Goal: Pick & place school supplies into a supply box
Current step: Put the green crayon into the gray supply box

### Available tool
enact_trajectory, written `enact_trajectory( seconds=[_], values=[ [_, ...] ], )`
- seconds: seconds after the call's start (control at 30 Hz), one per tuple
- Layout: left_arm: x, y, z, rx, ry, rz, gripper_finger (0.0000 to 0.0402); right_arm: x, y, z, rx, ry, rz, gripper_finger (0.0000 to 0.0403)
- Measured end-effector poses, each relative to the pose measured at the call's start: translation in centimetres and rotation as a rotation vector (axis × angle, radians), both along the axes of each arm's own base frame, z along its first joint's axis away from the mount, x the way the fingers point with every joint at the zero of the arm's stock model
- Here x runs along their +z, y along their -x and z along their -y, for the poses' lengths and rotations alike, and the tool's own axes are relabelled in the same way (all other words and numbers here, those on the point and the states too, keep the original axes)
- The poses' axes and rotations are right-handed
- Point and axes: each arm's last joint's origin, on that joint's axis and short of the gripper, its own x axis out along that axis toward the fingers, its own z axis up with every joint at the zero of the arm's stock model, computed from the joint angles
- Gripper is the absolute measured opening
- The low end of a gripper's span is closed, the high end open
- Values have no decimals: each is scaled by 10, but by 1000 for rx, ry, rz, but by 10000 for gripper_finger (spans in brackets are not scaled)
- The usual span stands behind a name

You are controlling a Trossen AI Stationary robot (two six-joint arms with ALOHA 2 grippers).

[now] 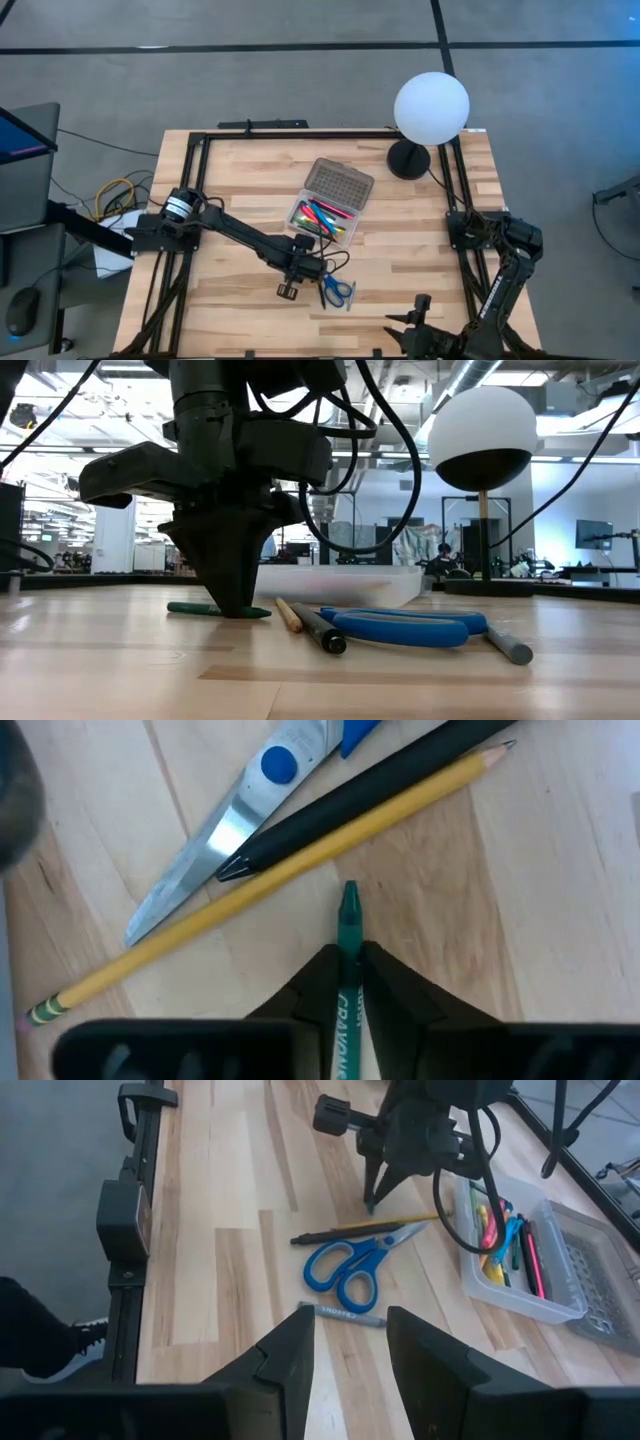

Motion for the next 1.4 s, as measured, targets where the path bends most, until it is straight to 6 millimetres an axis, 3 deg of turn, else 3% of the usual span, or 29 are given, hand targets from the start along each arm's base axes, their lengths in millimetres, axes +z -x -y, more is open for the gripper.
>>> enact_trajectory(
  seconds=[0.27,1.4],
  values=[
    [0,-2,0,2,1,16,84,0,0,0,0,0,0,121],
    [0,-2,0,2,1,26,87,0,0,0,0,0,0,121]
  ],
)
